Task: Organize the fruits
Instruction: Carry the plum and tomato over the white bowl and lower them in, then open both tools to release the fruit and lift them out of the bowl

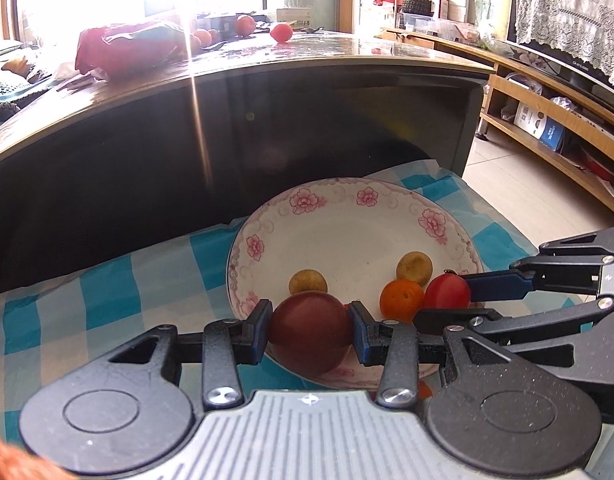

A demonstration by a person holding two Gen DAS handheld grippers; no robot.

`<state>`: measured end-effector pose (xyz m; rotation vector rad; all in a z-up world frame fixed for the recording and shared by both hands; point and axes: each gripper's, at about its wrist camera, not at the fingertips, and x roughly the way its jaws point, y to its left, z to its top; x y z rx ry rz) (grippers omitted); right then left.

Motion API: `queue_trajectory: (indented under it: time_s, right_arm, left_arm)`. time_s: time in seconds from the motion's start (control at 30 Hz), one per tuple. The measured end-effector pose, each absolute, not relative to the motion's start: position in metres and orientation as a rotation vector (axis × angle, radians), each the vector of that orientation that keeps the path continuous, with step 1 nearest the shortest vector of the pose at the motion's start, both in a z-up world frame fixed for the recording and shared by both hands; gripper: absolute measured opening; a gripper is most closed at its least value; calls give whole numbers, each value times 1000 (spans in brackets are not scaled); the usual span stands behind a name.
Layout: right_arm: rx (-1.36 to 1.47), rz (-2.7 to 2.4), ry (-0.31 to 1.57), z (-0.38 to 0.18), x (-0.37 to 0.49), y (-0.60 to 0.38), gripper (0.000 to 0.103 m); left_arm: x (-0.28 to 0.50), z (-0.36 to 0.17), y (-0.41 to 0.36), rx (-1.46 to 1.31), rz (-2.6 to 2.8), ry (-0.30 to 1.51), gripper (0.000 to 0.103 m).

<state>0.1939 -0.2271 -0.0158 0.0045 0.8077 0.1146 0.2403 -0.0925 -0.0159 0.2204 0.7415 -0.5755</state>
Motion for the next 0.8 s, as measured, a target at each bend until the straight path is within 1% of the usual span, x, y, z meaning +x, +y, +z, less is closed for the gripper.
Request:
queue_trajectory:
  time_s: [0.33,0.4,0.8]
  right_arm:
    - [-14,112,791,-19,196,-227,29]
    - [-18,116,784,-18,196,-227,33]
    - [-12,90,750,-12,194,-233,34]
  left_arm:
    - [252,-15,-97,228,-565,712,51]
    - [254,-14,-97,227,-563,710,51]
    - [249,6,-88,232,-551,686,51]
